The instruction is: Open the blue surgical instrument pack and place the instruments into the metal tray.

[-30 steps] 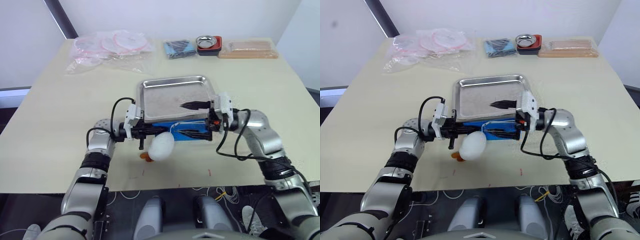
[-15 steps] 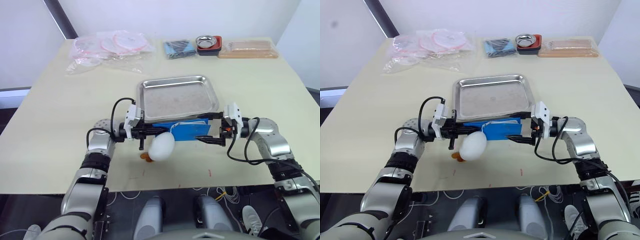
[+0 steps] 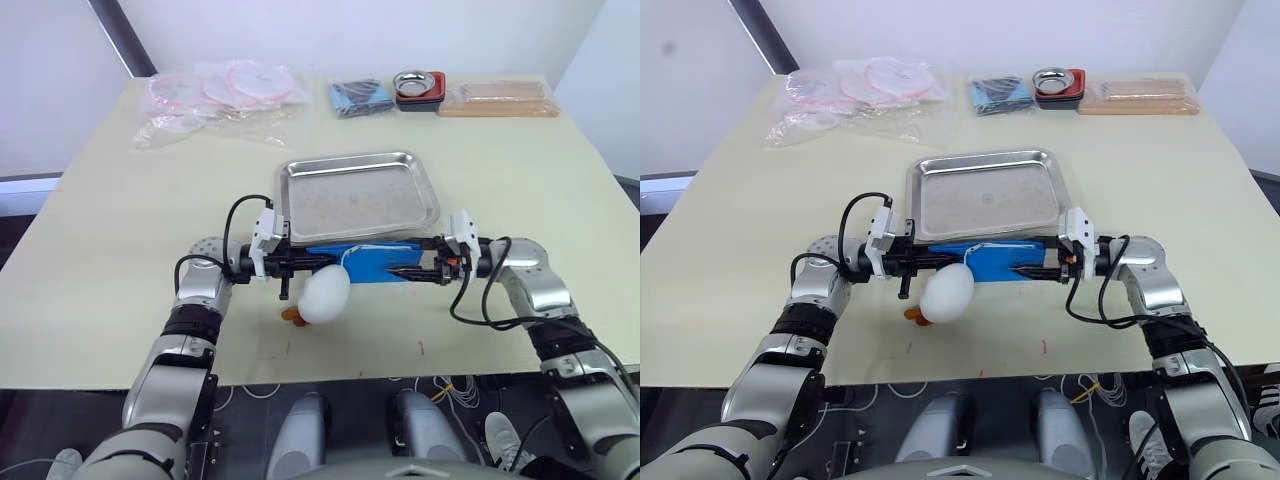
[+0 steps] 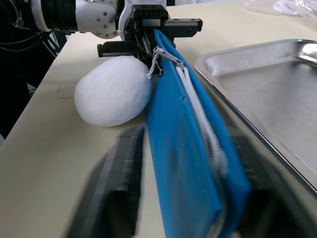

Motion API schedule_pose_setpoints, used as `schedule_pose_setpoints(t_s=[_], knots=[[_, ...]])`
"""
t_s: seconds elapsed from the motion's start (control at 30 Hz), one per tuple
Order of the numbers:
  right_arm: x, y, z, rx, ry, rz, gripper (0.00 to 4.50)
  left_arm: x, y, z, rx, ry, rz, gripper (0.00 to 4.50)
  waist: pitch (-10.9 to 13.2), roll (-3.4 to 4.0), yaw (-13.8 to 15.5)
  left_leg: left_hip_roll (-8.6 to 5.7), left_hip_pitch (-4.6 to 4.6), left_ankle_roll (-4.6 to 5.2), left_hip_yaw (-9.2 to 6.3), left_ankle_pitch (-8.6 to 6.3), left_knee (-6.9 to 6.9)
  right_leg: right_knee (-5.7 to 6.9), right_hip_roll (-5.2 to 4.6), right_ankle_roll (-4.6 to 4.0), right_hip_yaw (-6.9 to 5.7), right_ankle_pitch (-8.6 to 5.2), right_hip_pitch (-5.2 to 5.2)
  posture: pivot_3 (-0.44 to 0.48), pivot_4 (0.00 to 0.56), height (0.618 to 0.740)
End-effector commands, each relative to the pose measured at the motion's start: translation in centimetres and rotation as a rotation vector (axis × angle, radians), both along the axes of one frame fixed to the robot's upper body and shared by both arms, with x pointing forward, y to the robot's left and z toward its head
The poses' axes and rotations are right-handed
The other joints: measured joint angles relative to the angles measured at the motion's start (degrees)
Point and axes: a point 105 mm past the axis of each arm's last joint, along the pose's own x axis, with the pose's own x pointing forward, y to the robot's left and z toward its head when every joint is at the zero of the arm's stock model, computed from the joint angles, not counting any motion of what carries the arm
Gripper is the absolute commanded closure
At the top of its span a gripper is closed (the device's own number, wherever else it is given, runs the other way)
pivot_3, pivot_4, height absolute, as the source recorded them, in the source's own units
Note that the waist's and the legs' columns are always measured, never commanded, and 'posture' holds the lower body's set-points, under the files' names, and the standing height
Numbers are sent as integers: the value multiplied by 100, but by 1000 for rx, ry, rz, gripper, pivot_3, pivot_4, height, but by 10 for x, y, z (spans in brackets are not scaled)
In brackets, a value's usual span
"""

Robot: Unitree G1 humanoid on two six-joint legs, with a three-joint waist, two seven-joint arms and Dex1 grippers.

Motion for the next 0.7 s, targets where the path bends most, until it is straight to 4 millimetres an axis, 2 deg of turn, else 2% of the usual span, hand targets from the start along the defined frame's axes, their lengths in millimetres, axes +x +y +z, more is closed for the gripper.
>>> schedule_pose_setpoints(t_s=[0.03,0.07,0.63,0.7], knots=[[1,3,7,17,-30,24,4045,-2,3,-6,44,11,-8,4500,0,1,0,-4,0,0,-14,0,0,0,-3,-3,-14,-7,6,0,150,740],[2,2,6,16,-28,18,4420,-2,3,-6,45,10,-8,4500,0,1,-4,-5,0,0,-18,0,0,1,-4,-4,-18,-9,8,0,150,740],[7,1,3,-7,-55,7,4420,-3,7,1,34,4,23,4500,-1,3,-36,-19,8,-1,-109,0,-3,7,-19,-28,-107,-50,49,0,150,740],[6,1,4,-4,-51,14,4500,-3,11,6,23,-5,39,3743,0,4,-48,-19,9,-1,-108,0,-6,7,-19,-29,-106,-51,49,0,150,740]])
